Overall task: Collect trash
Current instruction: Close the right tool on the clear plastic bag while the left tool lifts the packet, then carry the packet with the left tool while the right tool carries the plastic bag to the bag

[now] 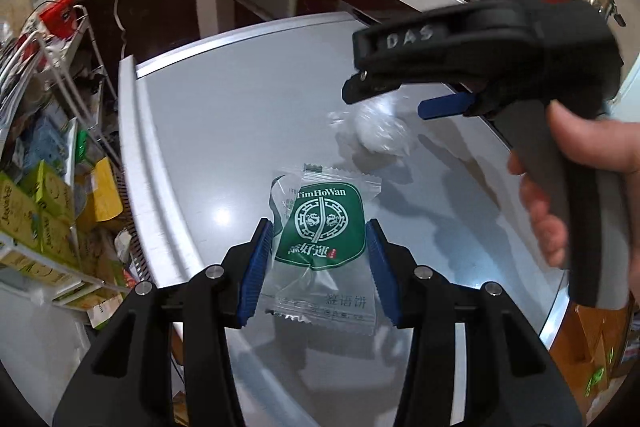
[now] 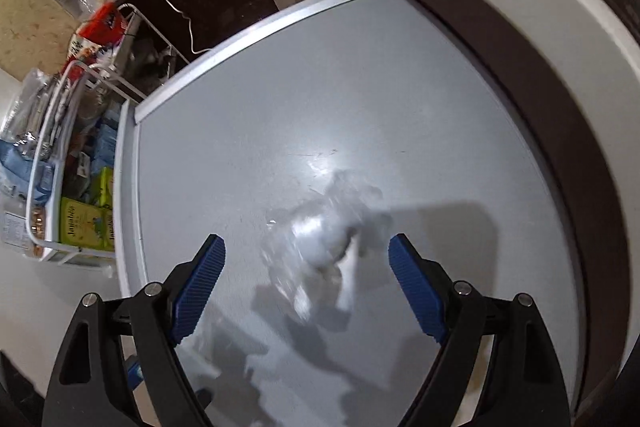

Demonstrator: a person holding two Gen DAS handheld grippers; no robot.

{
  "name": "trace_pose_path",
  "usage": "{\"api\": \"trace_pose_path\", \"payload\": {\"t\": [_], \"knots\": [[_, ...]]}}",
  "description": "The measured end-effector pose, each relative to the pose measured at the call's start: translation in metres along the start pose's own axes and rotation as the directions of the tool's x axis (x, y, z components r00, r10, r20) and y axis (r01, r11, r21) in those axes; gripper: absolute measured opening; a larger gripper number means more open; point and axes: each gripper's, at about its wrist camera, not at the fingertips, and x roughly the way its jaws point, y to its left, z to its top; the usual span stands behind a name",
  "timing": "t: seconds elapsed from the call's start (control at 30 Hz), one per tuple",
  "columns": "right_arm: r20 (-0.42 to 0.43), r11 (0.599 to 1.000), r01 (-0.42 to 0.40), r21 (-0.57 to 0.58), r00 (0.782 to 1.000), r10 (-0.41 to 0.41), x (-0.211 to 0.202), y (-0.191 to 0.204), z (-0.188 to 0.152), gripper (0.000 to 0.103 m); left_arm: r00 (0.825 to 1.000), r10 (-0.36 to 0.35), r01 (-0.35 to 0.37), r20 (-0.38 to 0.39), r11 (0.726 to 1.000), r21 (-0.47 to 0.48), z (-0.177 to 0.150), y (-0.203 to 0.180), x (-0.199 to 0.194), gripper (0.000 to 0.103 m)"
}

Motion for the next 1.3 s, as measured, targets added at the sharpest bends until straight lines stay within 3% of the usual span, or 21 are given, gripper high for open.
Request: {"api": "trace_pose_path", "payload": {"t": [0.07, 0.17, 0.23, 0.27, 0.53, 0.87, 1.3], "knots": [[-0.004, 1.000, 0.006, -0.020, 1.000, -0.006, 0.006, 0.007, 0.000, 0.080, 1.000, 0.006, -0.007, -0.001, 1.000, -0.016, -0.002, 0.006, -0.001, 0.048], [-0.028, 0.998, 0.005, -0.065, 1.000, -0.007, 0.012, 0.014, -0.002, 0.052, 1.000, 0.009, -0.009, 0.000, 0.999, -0.039, 0.003, 0.011, 0.001, 0.048], [-0.044, 0.997, 0.004, -0.077, 0.999, -0.007, 0.016, 0.013, -0.004, 0.048, 1.000, 0.009, -0.009, 0.001, 0.999, -0.050, 0.006, 0.014, 0.001, 0.048], [-0.044, 0.996, 0.003, -0.084, 0.999, -0.007, 0.017, 0.012, -0.007, 0.040, 1.000, 0.010, -0.010, 0.004, 0.999, -0.053, 0.007, 0.014, 0.000, 0.048], [-0.006, 0.989, -0.053, -0.137, 0.999, 0.053, -0.004, 0.000, -0.020, 0.037, 1.000, 0.006, -0.005, 0.023, 0.999, -0.050, 0.008, 0.010, -0.006, 0.048], [0.127, 0.979, -0.129, -0.156, 0.981, 0.149, -0.101, -0.028, -0.052, 0.037, 0.995, -0.002, 0.007, 0.099, 0.999, -0.049, 0.013, -0.007, -0.043, 0.048], [0.257, 0.971, -0.112, -0.212, 0.952, 0.166, -0.205, -0.063, -0.101, 0.037, 0.977, 0.039, -0.035, 0.211, 0.999, -0.025, 0.003, -0.051, -0.109, 0.048]]}}
